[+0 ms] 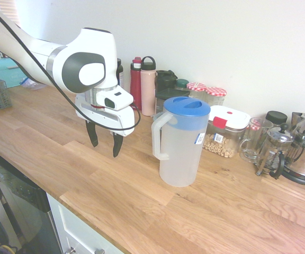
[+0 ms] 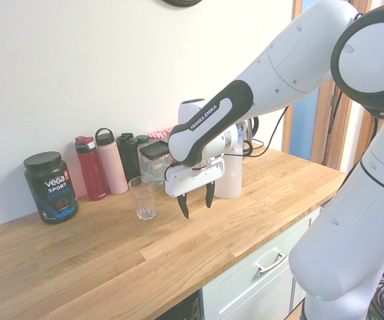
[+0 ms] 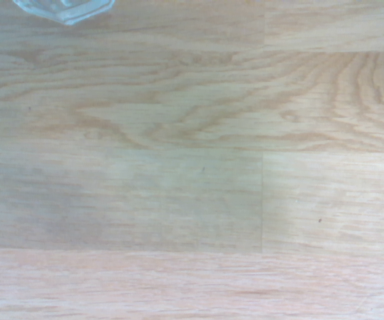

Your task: Pour me some water

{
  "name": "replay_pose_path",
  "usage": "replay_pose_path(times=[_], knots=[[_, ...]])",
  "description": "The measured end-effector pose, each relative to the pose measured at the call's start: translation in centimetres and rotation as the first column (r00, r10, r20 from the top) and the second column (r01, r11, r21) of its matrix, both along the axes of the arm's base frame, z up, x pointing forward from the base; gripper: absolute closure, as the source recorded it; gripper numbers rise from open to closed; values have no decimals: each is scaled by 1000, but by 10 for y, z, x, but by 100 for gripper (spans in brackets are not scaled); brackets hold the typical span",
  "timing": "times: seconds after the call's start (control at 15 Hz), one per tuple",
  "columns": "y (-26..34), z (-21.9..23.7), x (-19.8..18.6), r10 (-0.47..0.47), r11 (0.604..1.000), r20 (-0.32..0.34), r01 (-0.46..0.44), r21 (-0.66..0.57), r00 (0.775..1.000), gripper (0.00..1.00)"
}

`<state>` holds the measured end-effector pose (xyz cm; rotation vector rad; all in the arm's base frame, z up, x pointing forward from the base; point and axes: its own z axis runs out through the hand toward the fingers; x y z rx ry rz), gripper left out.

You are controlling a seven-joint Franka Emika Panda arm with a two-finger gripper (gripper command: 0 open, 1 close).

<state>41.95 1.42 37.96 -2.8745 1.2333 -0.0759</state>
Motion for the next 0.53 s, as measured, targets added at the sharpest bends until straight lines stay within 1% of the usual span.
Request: replay_pose_path(times=[0.13, 0.27, 0.4, 0.53], knots=[[0, -1, 0, 0, 1000, -6, 0, 0, 1000, 0], [0, 13, 4, -7, 1000, -5, 7, 1, 1000, 0], [-4, 54, 7, -34, 999, 17, 34, 2, 999, 0], [-15, 112, 3, -75, 997, 60, 75, 0, 995, 0]])
